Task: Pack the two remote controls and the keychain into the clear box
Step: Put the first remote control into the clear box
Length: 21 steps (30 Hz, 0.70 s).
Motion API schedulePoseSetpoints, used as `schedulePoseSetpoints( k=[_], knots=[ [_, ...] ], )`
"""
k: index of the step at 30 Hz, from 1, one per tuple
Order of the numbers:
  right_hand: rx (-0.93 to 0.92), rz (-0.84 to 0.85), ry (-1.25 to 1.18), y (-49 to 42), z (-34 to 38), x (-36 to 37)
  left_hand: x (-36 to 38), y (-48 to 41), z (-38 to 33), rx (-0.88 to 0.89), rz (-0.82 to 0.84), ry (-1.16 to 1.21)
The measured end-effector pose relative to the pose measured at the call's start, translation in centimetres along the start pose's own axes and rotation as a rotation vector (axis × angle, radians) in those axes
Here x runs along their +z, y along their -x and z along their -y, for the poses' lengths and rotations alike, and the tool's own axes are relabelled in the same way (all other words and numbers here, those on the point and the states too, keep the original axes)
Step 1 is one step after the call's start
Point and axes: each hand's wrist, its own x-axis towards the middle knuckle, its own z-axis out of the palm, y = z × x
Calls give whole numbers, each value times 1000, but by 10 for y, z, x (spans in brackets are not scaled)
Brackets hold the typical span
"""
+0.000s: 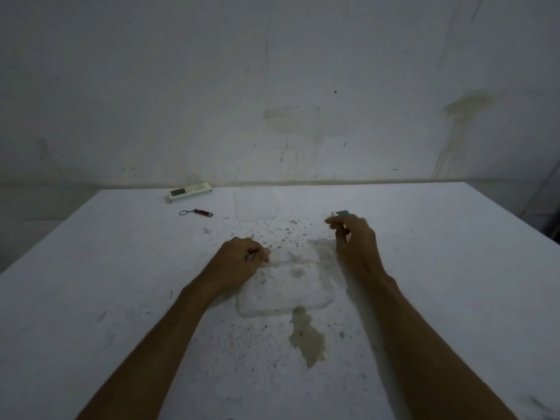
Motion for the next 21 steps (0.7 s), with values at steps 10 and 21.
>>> schedulePoseSetpoints(
  k=[10, 21],
  knots=[
    [348, 82, 324, -1, -15, -7, 12, 3, 8, -72, -33, 282],
    [-51, 325, -192, 10, 51, -21, -7, 16, -26, 17, -143, 534]
  ],
)
